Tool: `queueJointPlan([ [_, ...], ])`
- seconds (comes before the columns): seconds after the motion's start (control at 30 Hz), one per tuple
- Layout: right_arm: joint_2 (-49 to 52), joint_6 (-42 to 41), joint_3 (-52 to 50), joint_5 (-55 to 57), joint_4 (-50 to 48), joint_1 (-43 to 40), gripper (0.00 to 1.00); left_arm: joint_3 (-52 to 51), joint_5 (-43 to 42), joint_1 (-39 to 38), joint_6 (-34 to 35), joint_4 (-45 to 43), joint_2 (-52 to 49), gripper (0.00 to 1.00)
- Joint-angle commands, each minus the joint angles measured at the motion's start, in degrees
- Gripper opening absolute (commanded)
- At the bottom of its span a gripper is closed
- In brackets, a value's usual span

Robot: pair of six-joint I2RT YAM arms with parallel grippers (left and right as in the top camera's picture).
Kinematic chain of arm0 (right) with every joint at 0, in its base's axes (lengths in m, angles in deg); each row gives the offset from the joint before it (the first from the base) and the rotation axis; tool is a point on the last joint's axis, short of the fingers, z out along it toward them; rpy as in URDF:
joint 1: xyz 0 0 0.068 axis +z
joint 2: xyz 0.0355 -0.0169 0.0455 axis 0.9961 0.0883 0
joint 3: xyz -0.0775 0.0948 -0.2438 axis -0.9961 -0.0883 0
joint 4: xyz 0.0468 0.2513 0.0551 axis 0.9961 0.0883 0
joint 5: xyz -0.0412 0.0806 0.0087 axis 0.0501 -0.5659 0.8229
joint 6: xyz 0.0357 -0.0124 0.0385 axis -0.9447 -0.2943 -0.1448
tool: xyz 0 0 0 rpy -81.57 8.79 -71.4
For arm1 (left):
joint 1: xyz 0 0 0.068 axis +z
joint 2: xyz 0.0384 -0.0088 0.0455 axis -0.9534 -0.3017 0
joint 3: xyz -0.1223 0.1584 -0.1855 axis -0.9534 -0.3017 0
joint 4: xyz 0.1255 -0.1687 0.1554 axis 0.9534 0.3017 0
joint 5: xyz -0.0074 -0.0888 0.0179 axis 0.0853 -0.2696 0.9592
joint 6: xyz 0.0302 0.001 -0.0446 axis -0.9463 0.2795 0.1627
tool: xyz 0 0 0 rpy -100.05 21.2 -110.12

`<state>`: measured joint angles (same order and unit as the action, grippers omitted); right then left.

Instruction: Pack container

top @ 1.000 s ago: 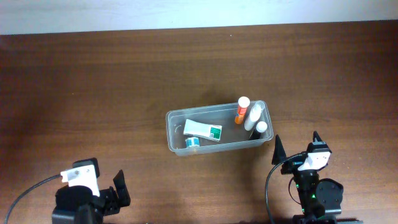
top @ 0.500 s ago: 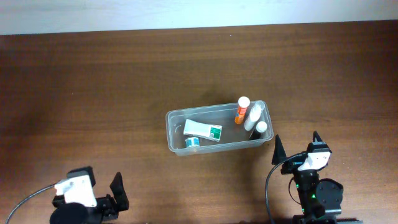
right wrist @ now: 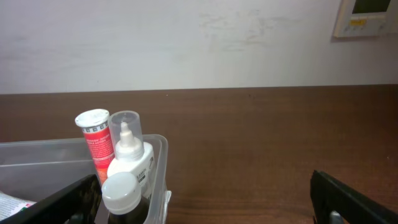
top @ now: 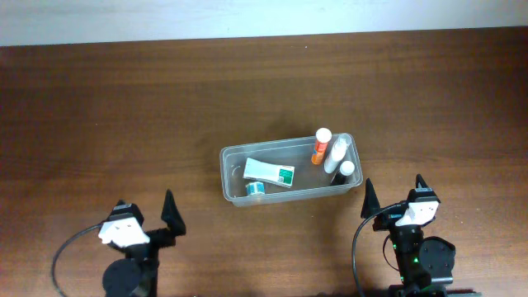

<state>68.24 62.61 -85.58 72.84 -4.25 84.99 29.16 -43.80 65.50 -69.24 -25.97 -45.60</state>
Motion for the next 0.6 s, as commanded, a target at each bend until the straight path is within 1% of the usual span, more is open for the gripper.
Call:
queueJointPlan([
  [0.0,-0.3,0.4,-0.3,0.5,0.3,0.3,0.98,-8.1,-1.8,0.3,-1.6,-10.6,0.6,0.99],
  [0.1,-0.3,0.4,-0.3,0.5,0.3,0.4,0.98,-8.3,-2.2,0.7,-3.5,-11.5,0.7,0.99],
  [0.57,-0.3,0.4,-0.3,0.5,0.3,0.4,0.99,-8.3,-3.3,0.7,-3.5,-10.8,0.6,0.99],
])
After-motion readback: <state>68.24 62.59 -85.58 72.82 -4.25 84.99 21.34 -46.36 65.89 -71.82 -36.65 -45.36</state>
